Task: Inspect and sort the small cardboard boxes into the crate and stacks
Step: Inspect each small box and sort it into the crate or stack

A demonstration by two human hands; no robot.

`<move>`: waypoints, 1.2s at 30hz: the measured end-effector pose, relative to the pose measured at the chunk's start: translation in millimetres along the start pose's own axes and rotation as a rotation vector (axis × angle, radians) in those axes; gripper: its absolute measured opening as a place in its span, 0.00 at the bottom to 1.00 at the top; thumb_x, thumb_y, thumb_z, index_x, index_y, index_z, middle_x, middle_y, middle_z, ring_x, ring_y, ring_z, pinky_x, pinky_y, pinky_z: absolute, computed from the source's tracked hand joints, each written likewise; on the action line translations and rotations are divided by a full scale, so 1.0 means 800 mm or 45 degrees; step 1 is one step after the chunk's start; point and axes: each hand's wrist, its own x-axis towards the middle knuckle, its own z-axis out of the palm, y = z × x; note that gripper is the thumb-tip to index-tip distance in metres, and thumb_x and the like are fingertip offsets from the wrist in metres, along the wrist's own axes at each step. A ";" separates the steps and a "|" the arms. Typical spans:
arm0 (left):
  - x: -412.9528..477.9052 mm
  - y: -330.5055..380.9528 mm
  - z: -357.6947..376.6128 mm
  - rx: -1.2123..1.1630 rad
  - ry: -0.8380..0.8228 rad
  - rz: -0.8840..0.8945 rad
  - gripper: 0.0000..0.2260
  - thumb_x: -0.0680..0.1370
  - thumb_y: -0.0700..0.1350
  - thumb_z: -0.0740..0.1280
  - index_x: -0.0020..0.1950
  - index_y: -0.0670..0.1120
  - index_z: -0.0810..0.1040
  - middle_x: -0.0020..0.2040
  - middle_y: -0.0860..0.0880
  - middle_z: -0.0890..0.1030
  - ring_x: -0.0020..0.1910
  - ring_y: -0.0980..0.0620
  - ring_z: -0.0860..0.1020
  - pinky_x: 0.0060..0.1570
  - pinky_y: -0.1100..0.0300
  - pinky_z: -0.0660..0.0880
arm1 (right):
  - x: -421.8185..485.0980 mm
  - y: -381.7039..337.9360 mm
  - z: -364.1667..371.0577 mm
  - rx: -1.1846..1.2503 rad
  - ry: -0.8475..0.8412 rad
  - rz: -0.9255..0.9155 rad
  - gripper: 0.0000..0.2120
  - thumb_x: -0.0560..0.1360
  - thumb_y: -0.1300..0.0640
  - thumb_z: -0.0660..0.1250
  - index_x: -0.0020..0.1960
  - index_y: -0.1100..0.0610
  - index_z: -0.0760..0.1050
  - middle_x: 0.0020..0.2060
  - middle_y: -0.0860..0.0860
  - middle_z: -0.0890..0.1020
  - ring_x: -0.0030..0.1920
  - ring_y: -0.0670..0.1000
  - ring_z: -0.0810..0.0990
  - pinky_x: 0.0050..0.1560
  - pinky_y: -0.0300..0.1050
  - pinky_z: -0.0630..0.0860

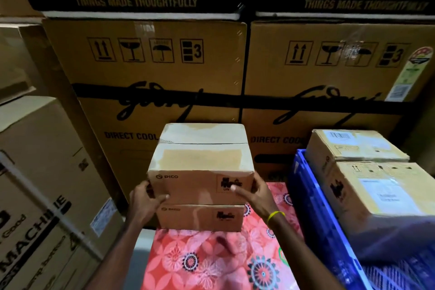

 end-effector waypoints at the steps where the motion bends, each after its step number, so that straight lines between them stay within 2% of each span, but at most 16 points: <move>1: 0.001 -0.004 -0.001 0.058 -0.051 -0.031 0.24 0.68 0.38 0.83 0.61 0.39 0.82 0.57 0.41 0.86 0.53 0.43 0.84 0.55 0.44 0.82 | 0.000 0.013 0.001 -0.140 -0.017 0.050 0.39 0.60 0.44 0.85 0.69 0.47 0.78 0.58 0.43 0.87 0.61 0.47 0.85 0.61 0.48 0.82; 4: 0.002 -0.017 0.004 0.199 -0.155 -0.073 0.18 0.68 0.38 0.83 0.55 0.38 0.84 0.52 0.42 0.86 0.45 0.47 0.82 0.38 0.58 0.78 | 0.004 0.049 0.012 -0.542 0.017 0.150 0.28 0.58 0.51 0.83 0.57 0.50 0.82 0.48 0.44 0.88 0.52 0.51 0.87 0.53 0.49 0.83; 5: 0.003 -0.020 0.006 0.236 -0.162 -0.071 0.16 0.68 0.39 0.83 0.53 0.38 0.84 0.50 0.42 0.86 0.43 0.48 0.82 0.34 0.60 0.76 | 0.006 0.056 0.017 -0.589 0.048 0.171 0.25 0.59 0.52 0.81 0.56 0.50 0.83 0.47 0.44 0.88 0.51 0.52 0.87 0.53 0.50 0.84; 9: 0.013 -0.036 0.014 0.290 -0.105 -0.059 0.09 0.70 0.40 0.80 0.46 0.39 0.84 0.43 0.44 0.85 0.39 0.46 0.83 0.37 0.52 0.81 | 0.016 0.072 0.030 -0.668 0.204 0.168 0.20 0.61 0.58 0.78 0.53 0.53 0.85 0.47 0.49 0.90 0.50 0.54 0.87 0.52 0.47 0.83; 11: 0.018 -0.039 0.015 0.292 -0.075 -0.058 0.08 0.71 0.40 0.80 0.44 0.39 0.84 0.41 0.42 0.85 0.39 0.45 0.84 0.38 0.50 0.83 | 0.020 0.078 0.032 -0.713 0.245 0.173 0.17 0.62 0.56 0.77 0.51 0.54 0.86 0.46 0.51 0.89 0.49 0.56 0.87 0.49 0.48 0.83; 14: 0.023 -0.035 0.015 0.245 -0.103 -0.078 0.12 0.66 0.37 0.84 0.44 0.37 0.84 0.42 0.43 0.86 0.38 0.46 0.83 0.36 0.54 0.81 | 0.025 0.088 0.034 -0.794 0.289 0.166 0.10 0.67 0.56 0.74 0.47 0.56 0.85 0.44 0.56 0.88 0.48 0.61 0.85 0.43 0.50 0.80; 17: 0.029 -0.033 0.015 0.177 -0.184 -0.112 0.18 0.62 0.37 0.86 0.46 0.35 0.84 0.45 0.42 0.86 0.40 0.47 0.82 0.37 0.59 0.77 | 0.028 0.089 0.031 -0.806 0.339 0.135 0.05 0.69 0.59 0.74 0.45 0.57 0.85 0.42 0.56 0.89 0.46 0.61 0.86 0.44 0.54 0.82; 20: 0.038 -0.032 0.008 0.131 -0.233 -0.134 0.21 0.60 0.37 0.87 0.48 0.38 0.83 0.51 0.42 0.87 0.44 0.46 0.84 0.38 0.58 0.81 | 0.028 0.074 0.025 -0.797 0.314 0.138 0.05 0.67 0.60 0.80 0.43 0.56 0.87 0.40 0.53 0.89 0.42 0.55 0.87 0.44 0.51 0.84; 23: 0.049 -0.030 0.001 0.104 -0.256 -0.166 0.20 0.58 0.37 0.87 0.43 0.41 0.82 0.50 0.40 0.87 0.40 0.46 0.82 0.36 0.59 0.79 | 0.031 0.062 0.018 -0.748 0.267 0.165 0.11 0.63 0.62 0.85 0.44 0.58 0.89 0.39 0.52 0.90 0.38 0.49 0.85 0.42 0.42 0.82; 25: 0.055 -0.032 0.000 0.097 -0.258 -0.165 0.21 0.57 0.38 0.88 0.44 0.40 0.82 0.51 0.40 0.87 0.42 0.46 0.82 0.37 0.58 0.78 | 0.033 0.058 0.016 -0.742 0.254 0.173 0.14 0.60 0.60 0.87 0.45 0.56 0.90 0.39 0.51 0.90 0.38 0.47 0.86 0.44 0.44 0.85; 28: 0.060 -0.036 0.003 0.055 -0.255 -0.188 0.27 0.56 0.38 0.88 0.51 0.36 0.83 0.54 0.40 0.87 0.49 0.42 0.84 0.43 0.52 0.82 | 0.033 0.054 0.016 -0.735 0.254 0.177 0.16 0.59 0.60 0.87 0.45 0.55 0.90 0.40 0.51 0.90 0.38 0.46 0.86 0.46 0.45 0.86; 33: 0.062 -0.039 0.006 0.004 -0.233 -0.226 0.28 0.58 0.36 0.86 0.55 0.38 0.82 0.58 0.41 0.86 0.59 0.38 0.84 0.55 0.43 0.83 | 0.029 0.054 0.020 -0.710 0.276 0.170 0.15 0.60 0.61 0.87 0.45 0.56 0.90 0.39 0.51 0.90 0.36 0.44 0.84 0.42 0.37 0.82; 36: 0.064 -0.044 0.011 0.031 -0.224 -0.227 0.27 0.60 0.36 0.86 0.55 0.39 0.81 0.58 0.41 0.86 0.59 0.39 0.84 0.56 0.41 0.83 | 0.027 0.054 0.022 -0.678 0.279 0.206 0.15 0.59 0.60 0.87 0.45 0.56 0.90 0.38 0.50 0.90 0.36 0.45 0.86 0.44 0.43 0.86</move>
